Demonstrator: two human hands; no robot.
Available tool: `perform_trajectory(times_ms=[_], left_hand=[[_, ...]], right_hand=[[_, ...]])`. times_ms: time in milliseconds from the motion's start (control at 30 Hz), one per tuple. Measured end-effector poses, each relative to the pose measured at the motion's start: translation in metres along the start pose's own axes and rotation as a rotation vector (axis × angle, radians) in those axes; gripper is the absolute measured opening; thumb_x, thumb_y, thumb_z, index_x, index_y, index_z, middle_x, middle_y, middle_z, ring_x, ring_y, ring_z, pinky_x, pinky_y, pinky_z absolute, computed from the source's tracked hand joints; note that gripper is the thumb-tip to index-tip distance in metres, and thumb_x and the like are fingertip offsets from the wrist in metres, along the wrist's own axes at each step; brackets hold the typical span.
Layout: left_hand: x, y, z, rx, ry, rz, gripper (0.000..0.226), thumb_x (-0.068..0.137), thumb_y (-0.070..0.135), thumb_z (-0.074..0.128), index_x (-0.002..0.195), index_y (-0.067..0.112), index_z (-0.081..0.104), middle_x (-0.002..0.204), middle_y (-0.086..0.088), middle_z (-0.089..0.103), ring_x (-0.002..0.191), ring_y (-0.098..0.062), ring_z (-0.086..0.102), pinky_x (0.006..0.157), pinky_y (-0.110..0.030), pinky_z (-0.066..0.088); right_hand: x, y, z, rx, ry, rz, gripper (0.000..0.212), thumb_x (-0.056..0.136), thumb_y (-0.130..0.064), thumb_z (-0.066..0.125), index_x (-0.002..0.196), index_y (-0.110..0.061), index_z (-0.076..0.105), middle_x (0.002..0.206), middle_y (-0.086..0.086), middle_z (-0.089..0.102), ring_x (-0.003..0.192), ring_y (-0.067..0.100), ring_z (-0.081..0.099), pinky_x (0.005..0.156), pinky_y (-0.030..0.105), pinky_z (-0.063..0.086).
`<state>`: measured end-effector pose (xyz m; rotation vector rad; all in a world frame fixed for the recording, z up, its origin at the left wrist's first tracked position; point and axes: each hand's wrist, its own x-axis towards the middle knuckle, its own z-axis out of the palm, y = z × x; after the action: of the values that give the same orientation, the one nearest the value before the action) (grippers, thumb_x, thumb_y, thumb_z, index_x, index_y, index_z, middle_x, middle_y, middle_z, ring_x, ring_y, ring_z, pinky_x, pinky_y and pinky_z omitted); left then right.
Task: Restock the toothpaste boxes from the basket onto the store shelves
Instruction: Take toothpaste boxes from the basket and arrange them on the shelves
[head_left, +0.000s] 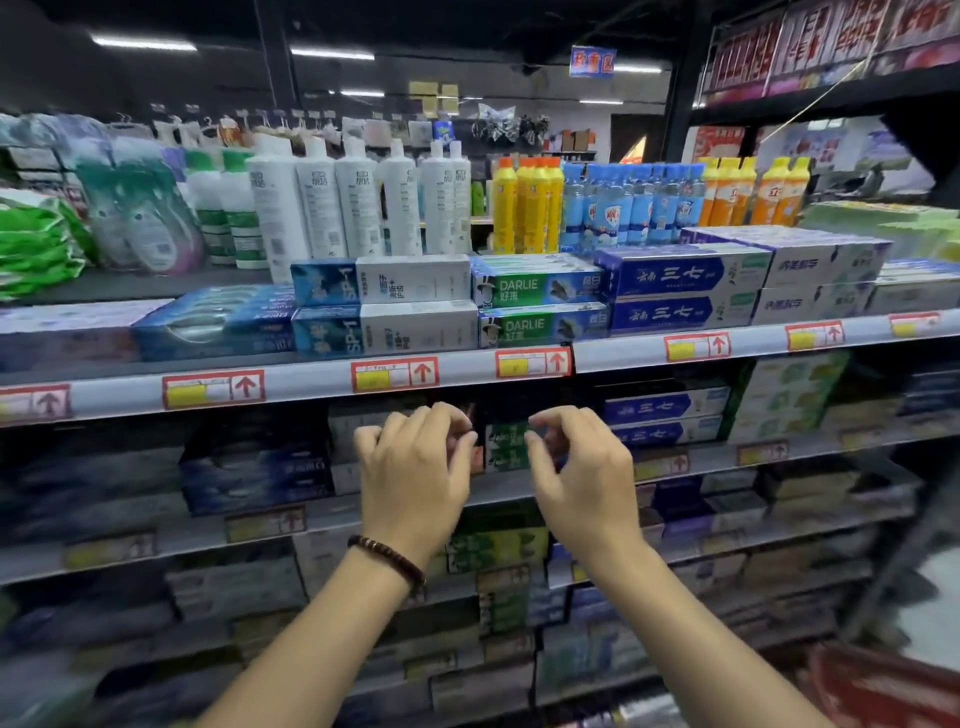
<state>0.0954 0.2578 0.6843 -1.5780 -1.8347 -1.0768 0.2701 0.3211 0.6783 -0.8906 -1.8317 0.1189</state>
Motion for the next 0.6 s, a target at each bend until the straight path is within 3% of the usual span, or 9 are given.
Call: perform_trajectory(times_ms=[167, 400, 600], left_hand=[[-0.031, 0.002, -0.009, -0.062, -0.032, -0.069, 0.015, 0.099, 0.043, 0.063, 0.089, 0.034, 0.059, 0.066, 0.016, 0.054, 0.067, -0.012, 0.053, 0.074, -0.039, 0.036], [-0.07, 0.009, -0.008, -0.094, -0.107, -0.215, 0.013, 0.098, 0.04, 0.065, 0.09, 0.033, 0.059, 0.074, 0.016, 0.057, 0.073, -0.014, 0.055, 0.073, -0.041, 0.05], [-0.113, 0.021, -0.001, -0.063, -0.177, -0.299, 0.012, 0.099, 0.041, 0.061, 0.094, 0.031, 0.058, 0.081, 0.015, 0.059, 0.081, -0.016, 0.058, 0.077, -0.044, 0.053]], right_hand=[[-0.03, -0.005, 0.0, 0.061, -0.081, 0.044, 0.005, 0.102, -0.028, 0.067, 0.099, -0.023, 0.068, 0.084, -0.013, 0.061, 0.077, 0.008, 0.06, 0.07, 0.029, 0.052], [-0.062, 0.004, 0.002, 0.14, -0.199, 0.07, 0.009, 0.102, -0.03, 0.064, 0.099, -0.022, 0.068, 0.088, -0.011, 0.063, 0.079, 0.007, 0.06, 0.07, 0.034, 0.055], [-0.093, 0.023, 0.006, 0.186, -0.302, 0.101, 0.012, 0.102, -0.032, 0.063, 0.102, -0.022, 0.069, 0.09, -0.01, 0.064, 0.081, 0.009, 0.061, 0.072, 0.034, 0.055]])
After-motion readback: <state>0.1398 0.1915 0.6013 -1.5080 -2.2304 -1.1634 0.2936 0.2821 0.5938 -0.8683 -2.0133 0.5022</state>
